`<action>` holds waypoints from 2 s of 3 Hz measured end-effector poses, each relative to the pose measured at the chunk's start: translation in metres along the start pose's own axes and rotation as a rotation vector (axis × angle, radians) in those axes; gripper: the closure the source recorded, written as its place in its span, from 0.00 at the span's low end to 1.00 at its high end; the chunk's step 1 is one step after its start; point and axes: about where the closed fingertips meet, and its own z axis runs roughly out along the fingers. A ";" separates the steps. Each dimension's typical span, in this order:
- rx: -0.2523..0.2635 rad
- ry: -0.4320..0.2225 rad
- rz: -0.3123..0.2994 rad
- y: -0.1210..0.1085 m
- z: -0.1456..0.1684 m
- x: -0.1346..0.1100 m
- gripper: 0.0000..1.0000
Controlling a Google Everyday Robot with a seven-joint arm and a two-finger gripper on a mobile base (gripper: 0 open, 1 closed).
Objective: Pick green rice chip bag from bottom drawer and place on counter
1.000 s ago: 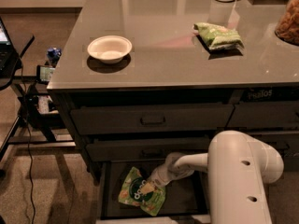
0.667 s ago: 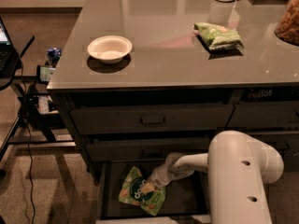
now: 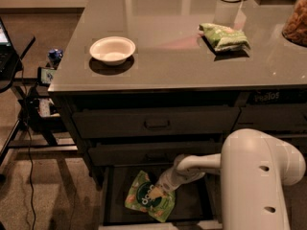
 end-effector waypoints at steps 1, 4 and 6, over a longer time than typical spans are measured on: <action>0.047 0.021 0.010 0.029 -0.080 0.000 1.00; 0.107 0.008 0.025 0.069 -0.137 -0.006 1.00; 0.214 0.005 -0.014 0.110 -0.203 -0.026 1.00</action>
Offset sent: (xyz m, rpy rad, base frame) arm -0.0352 -0.0561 0.1177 -0.0801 -0.0414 -0.0512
